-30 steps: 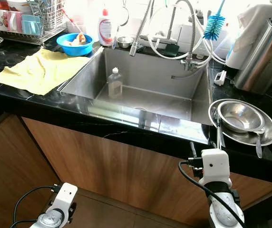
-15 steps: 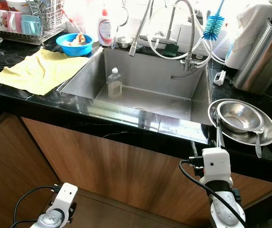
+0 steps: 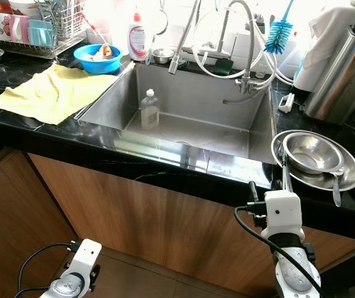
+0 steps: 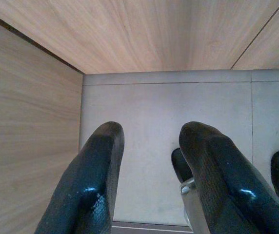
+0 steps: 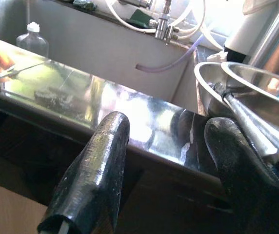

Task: Kitchen organization

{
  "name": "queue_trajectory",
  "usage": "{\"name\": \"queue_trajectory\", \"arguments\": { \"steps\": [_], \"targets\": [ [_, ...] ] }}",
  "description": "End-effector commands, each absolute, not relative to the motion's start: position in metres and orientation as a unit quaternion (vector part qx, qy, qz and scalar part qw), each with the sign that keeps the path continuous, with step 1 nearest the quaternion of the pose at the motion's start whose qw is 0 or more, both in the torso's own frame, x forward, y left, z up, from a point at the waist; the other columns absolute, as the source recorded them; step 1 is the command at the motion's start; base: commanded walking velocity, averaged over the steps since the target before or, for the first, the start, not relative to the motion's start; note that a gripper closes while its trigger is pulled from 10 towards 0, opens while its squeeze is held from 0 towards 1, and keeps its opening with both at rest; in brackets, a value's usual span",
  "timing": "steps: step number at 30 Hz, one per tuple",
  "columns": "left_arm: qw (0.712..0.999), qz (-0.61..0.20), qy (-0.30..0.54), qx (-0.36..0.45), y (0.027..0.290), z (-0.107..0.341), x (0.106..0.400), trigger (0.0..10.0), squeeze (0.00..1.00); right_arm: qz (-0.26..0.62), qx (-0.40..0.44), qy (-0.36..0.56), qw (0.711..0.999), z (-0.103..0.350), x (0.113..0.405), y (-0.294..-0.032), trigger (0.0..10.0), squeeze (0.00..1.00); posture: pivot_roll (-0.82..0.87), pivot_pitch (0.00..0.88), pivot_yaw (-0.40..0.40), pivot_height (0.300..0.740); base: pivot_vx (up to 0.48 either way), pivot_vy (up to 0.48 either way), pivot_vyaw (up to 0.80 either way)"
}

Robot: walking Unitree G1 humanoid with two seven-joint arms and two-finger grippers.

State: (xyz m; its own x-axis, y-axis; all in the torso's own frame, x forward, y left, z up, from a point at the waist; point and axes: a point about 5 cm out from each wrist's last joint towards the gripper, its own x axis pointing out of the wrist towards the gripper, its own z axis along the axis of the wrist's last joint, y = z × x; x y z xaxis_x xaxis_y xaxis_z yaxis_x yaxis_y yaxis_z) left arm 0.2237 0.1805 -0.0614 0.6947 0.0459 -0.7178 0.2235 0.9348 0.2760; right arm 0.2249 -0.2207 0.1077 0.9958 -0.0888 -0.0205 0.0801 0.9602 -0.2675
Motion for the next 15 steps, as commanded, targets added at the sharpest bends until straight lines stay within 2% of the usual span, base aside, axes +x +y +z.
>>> {"name": "queue_trajectory", "arguments": {
  "steps": [1, 15],
  "targets": [
    [0.900, -0.049, 0.394, 0.178, 0.1800, -0.0629, 0.2221, 10.0, 0.00, -0.053, -0.137, 0.015, 0.989, 0.1089, 0.2257, -0.2252, 10.0, 0.00, -0.05, 0.000, -0.079, 0.740, 0.000, 0.000, 0.00],
    [0.899, -0.050, 0.396, 0.178, 0.1796, -0.0635, 0.2212, 10.0, 0.00, -0.068, -0.142, 0.011, 0.987, 0.1106, 0.2276, -0.2282, 10.0, 0.00, -0.05, 0.000, -0.080, 0.740, 0.000, 0.000, 0.00]
  ]
}}
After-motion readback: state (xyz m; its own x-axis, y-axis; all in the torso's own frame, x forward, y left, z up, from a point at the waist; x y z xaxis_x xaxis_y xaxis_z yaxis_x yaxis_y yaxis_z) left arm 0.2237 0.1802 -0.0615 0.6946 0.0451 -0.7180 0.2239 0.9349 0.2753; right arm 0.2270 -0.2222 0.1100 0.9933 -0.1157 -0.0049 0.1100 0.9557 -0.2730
